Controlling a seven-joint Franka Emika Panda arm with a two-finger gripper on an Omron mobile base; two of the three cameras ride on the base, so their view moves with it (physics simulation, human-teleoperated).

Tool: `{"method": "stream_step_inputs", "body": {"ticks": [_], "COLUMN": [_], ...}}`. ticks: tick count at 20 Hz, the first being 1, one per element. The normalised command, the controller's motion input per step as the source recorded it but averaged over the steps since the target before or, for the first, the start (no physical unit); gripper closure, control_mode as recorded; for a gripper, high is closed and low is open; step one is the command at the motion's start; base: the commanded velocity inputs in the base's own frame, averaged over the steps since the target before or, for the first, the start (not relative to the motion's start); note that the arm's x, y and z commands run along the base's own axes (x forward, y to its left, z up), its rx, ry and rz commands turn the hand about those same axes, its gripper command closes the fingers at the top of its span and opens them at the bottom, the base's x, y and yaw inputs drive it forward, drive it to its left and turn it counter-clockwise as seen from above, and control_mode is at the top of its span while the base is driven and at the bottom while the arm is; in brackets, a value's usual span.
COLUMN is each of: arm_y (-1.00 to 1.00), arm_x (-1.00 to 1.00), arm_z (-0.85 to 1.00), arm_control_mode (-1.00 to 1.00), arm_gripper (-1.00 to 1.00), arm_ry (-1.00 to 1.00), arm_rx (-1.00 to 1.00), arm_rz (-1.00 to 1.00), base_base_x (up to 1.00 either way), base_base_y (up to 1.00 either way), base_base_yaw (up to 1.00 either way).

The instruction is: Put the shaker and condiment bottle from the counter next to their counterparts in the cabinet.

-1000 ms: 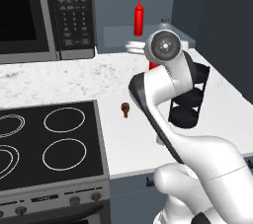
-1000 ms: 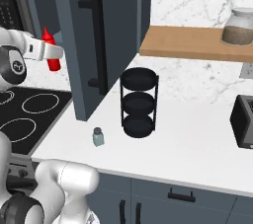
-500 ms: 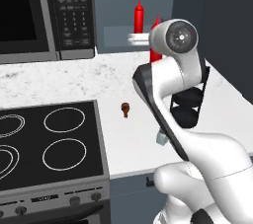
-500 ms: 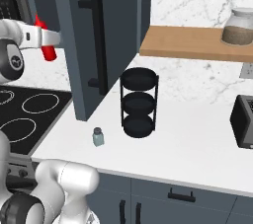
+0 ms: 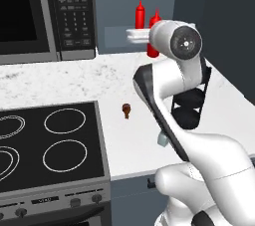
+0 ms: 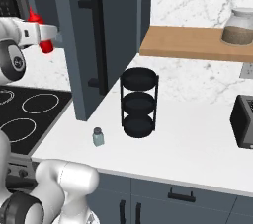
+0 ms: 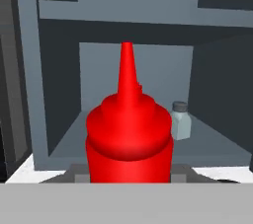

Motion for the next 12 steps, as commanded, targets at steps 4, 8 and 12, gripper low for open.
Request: {"method": "stream_step_inputs", "body": {"ticks": [4, 8, 12], "arm_y": [-0.03, 0.00, 0.00], "arm_x": [0.15, 0.10, 0.20], "arm_z": [0.54, 0.16, -0.11], "arm_control_mode": [-1.00, -1.00, -1.00], "arm_gripper": [1.00, 1.00, 1.00], "arm_ry": [0.03, 0.00, 0.00], "arm_rx": [0.00, 0.00, 0.00], "arm_rz": [0.12, 0.02, 0.05], "base_base_x": [0.00, 0.00, 0.00], "base_base_y": [0.00, 0.00, 0.00], "base_base_yaw": [0.00, 0.00, 0.00]}}
